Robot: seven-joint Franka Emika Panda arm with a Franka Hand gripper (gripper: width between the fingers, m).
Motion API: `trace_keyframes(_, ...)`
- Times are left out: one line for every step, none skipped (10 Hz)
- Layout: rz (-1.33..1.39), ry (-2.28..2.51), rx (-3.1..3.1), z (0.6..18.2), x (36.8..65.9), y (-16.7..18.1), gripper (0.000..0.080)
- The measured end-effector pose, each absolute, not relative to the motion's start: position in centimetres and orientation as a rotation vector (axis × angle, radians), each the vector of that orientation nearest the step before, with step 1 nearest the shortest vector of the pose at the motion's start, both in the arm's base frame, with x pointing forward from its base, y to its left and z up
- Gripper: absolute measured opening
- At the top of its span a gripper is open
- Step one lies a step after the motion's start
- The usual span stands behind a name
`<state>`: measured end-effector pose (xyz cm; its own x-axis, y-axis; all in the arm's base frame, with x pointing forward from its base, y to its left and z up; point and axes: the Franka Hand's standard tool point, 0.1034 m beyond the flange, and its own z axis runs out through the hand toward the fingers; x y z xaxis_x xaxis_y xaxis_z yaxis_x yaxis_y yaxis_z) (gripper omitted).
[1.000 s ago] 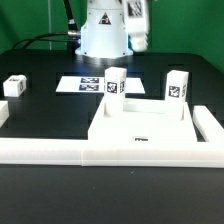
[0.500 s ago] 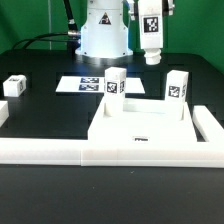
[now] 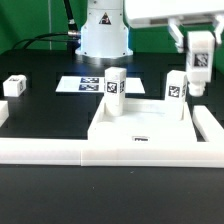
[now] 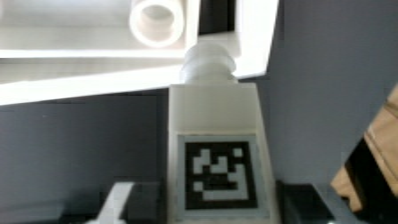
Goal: Assemble square table
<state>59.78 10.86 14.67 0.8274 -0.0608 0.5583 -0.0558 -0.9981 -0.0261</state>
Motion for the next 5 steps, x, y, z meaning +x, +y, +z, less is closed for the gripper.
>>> trace_keyframes(-0.923,0.097,-2.999,14.83,59.8,10.59,0.029)
trace_keyframes(-0.919,0.094,-3.0,14.68,59.74,10.69,0.029)
trace_keyframes(-0.919,0.094,-3.001,14.67,59.74,10.65,0.029)
trace_keyframes(-0.919,0.094,-3.001,14.65,59.73,10.64,0.029)
trace_keyframes(-0.918,0.094,-3.001,14.63,59.73,10.63,0.029)
